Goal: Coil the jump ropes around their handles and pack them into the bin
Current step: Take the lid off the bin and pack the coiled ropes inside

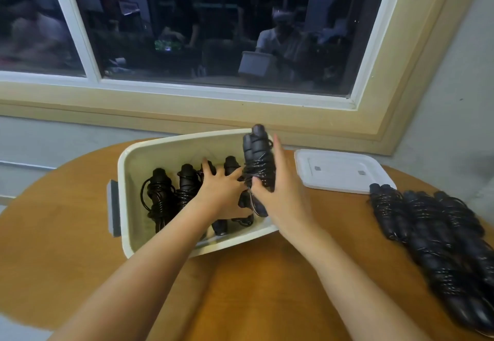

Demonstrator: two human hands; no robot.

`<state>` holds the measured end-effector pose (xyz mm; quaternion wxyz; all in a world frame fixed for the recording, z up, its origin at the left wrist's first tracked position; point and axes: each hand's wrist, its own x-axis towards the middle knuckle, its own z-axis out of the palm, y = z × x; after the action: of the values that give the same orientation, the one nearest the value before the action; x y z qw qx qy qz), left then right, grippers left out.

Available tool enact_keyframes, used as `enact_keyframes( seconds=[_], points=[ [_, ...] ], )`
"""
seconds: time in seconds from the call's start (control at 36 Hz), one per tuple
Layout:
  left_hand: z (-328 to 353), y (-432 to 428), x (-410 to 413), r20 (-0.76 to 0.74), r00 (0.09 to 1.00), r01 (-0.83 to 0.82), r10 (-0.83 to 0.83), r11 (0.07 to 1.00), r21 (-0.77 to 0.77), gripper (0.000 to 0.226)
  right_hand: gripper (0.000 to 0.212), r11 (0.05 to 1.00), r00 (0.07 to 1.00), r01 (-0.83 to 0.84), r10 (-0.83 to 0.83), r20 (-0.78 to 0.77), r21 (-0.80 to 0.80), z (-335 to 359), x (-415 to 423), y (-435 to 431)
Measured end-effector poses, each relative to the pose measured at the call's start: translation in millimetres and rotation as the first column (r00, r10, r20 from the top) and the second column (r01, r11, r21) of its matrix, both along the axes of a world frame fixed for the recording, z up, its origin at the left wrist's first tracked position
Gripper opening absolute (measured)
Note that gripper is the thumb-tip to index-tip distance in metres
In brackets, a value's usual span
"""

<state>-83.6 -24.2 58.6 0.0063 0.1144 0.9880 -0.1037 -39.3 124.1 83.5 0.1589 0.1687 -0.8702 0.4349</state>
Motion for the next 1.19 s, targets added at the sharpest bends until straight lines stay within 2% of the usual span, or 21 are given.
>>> enact_keyframes(
  seconds=[0.06,0.14,0.28,0.42,0.56,0.64,0.72,0.81,0.86,0.92,0.97,1.03,1.11,1.14,1.19],
  points=[
    [2.3,-0.1,2.8,0.007,1.0,-0.004,0.004,1.0,-0.001,0.073,0.09,0.971,0.98,0.091,-0.048,-0.192,0.223,-15.0,-6.6,-7.9],
    [5.0,-1.9,6.9,0.017,1.0,-0.017,0.017,1.0,-0.008,0.072,0.085,0.873,0.951,0.224,-0.097,-0.295,0.433,-26.0,-8.8,-15.4],
    [8.6,-9.2,15.2,0.026,1.0,-0.012,0.013,1.0,-0.02,0.07,0.081,0.769,0.908,0.365,-0.167,-0.385,0.525,-31.6,-15.3,-23.2],
    [16.5,-18.5,21.9,0.077,0.997,-0.008,0.007,1.0,0.023,0.062,0.065,0.752,0.908,0.355,-0.136,-0.395,0.556,-35.5,-13.7,-21.6],
    [22.0,-21.9,26.3,0.096,0.995,0.01,-0.015,0.999,0.05,0.053,0.06,0.709,0.869,0.414,-0.122,-0.479,0.571,-34.4,-11.3,-16.8],
    [26.3,-22.1,25.4,0.094,0.994,0.035,-0.048,0.991,0.132,0.043,0.062,0.659,0.843,0.457,-0.108,-0.526,0.597,-31.9,-12.6,-12.5],
    [27.4,-31.6,19.3,0.118,0.99,0.047,-0.083,0.958,0.282,0.03,0.06,0.629,0.846,0.461,-0.099,-0.524,0.625,-33.2,-16.1,-8.9],
    [21.7,-45.3,16.0,0.081,0.988,0.077,-0.135,0.864,0.498,0.017,0.056,0.651,0.877,0.403,-0.075,-0.474,0.643,-38.5,-18.7,-12.1],
    [19.4,-46.4,20.4,0.015,0.994,0.079,-0.109,0.806,0.587,0.017,0.051,0.687,0.897,0.356,-0.06,-0.438,0.634,-41.6,-21.2,-13.5],
    [17.6,-41.2,26.3,-0.14,0.989,0.115,-0.039,0.797,0.594,0.021,0.048,0.734,0.93,0.263,-0.021,-0.366,0.626,-43.5,-23.1,-10.3],
    [14.3,-34.3,30.4,-0.37,0.928,0.193,0.032,0.809,0.554,0.026,0.056,0.816,0.97,0.11,0.036,-0.241,0.567,-44.1,-24.7,-3.1],
    [12.0,-26.5,32.8,-0.459,0.888,0.256,0.035,0.79,0.557,0.048,0.056,0.896,0.975,0.001,0.098,-0.201,0.444,-44.9,-24.5,6.7],
    [9.5,-17.5,31.8,-0.377,0.923,0.263,-0.071,0.833,0.487,0.083,0.05,0.949,0.904,-0.004,0.138,-0.405,0.314,-47.9,-20.1,25.3],
    [7.6,-15.6,30.1,-0.329,0.939,0.24,-0.098,0.871,0.429,0.089,0.051,0.95,0.869,0.003,0.153,-0.47,0.314,-50.0,-17.7,32.8],
    [3.6,-14.1,26.0,-0.237,0.965,0.189,-0.114,0.927,0.324,0.096,0.053,0.91,0.82,-0.013,0.247,-0.517,0.413,-57.2,-12.0,47.8]
  ],
)
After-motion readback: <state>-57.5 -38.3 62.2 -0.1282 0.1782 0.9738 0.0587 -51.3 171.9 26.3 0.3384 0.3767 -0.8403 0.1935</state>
